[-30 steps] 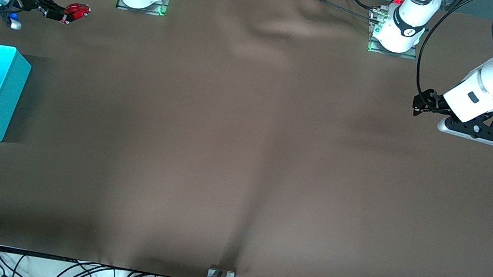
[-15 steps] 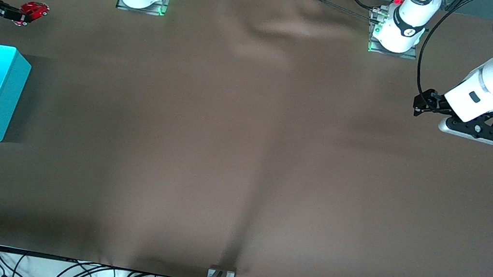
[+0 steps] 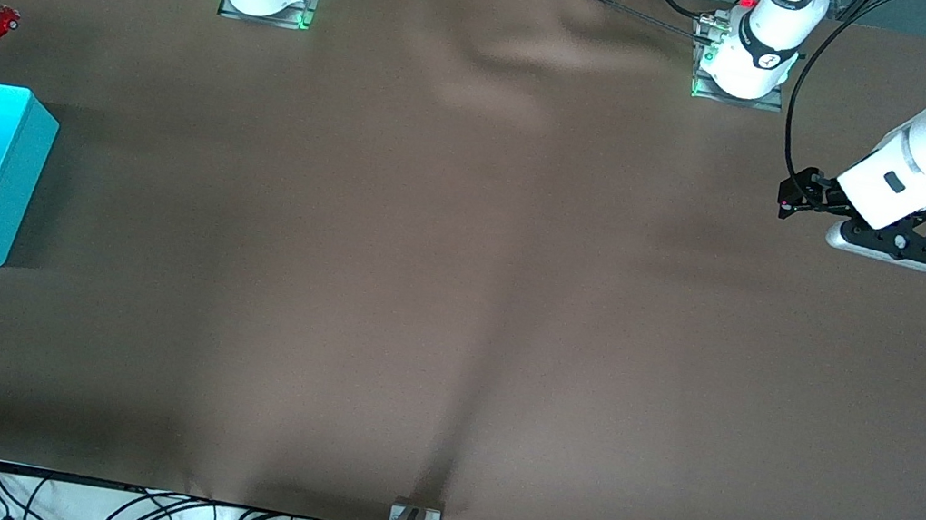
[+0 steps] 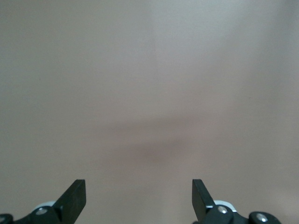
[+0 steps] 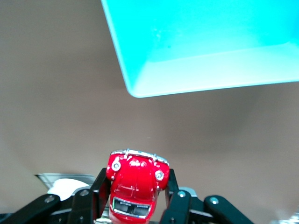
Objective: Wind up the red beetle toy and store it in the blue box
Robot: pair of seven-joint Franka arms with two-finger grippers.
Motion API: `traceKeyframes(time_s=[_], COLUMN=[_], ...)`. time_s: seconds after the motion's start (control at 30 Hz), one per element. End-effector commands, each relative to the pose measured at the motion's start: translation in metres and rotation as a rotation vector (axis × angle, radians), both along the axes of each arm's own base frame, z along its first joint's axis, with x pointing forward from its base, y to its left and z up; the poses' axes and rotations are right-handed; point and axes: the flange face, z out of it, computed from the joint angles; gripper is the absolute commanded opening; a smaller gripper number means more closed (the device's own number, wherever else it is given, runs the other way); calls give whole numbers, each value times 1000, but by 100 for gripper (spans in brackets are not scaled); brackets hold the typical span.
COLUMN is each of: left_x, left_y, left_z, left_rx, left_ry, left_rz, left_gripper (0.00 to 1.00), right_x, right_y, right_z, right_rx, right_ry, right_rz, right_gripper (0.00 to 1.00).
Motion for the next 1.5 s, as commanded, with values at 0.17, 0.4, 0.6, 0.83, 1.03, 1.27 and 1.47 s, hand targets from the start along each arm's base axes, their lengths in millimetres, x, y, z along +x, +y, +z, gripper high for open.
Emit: traceKeyframes(time_s=[0.17, 0.4, 0.6, 0.83, 1.03, 1.27, 1.47], left_x=[3, 3, 3, 4, 4, 4, 4], left_y=[2, 2, 2, 2, 2, 2, 5], left_z=[6, 6, 6, 7, 7, 7, 7], left_rx=[13, 13, 13, 13, 13, 13, 12], left_ry=[2, 2, 2, 1, 1, 1, 1], left_rz=[8, 8, 6, 6, 6, 6, 9], left_gripper=[100, 100, 100, 100, 100, 100, 100], right_x=[33, 61, 79, 91, 114, 132, 139], right_y=[-27, -42, -68, -79, -70, -54, -44], right_z=[8, -3, -19, -47, -43, -35, -41], right_rx=[-50, -88, -125, -163, -180, -159, -133], right_ry=[40, 25, 4, -56, -102, -122, -153], right_rz=[187, 274, 320, 339, 363, 378, 338], right_gripper=[43, 43, 43, 43, 43, 43, 43])
